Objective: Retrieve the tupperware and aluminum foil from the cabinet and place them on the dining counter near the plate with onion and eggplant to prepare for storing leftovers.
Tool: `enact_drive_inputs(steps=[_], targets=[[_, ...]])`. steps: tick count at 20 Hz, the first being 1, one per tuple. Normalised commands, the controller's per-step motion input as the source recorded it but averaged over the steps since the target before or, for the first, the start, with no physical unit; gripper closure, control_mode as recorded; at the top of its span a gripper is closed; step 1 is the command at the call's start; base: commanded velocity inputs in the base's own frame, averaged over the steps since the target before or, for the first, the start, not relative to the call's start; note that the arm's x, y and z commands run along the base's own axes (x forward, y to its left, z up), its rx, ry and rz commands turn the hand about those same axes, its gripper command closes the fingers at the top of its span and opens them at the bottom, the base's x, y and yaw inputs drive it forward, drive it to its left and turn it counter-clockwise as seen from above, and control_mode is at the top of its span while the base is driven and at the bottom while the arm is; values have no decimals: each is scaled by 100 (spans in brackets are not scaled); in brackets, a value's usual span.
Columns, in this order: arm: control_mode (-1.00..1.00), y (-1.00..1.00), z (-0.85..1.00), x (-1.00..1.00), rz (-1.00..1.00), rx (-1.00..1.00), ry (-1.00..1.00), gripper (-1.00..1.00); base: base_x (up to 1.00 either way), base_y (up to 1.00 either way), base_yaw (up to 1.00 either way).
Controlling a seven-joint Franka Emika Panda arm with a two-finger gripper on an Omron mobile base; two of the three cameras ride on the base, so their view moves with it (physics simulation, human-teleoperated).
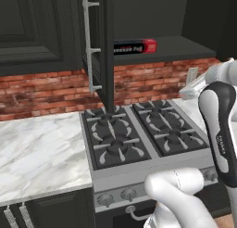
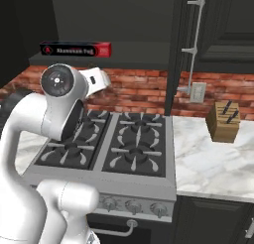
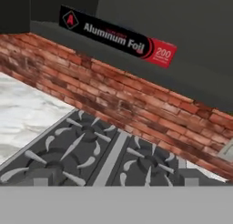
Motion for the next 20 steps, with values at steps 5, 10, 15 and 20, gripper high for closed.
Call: enact_drive_inputs(steps=[5,10,15,20], targets=[[-100,1,53,40,0,0,0,-100,0,0,0],[-100,8,8,54,0,0,0,-100,0,0,0],[-100,0,0,72,0,1,0,-100,0,0,0],[-100,0,0,70,1,12,0,-100,0,0,0]])
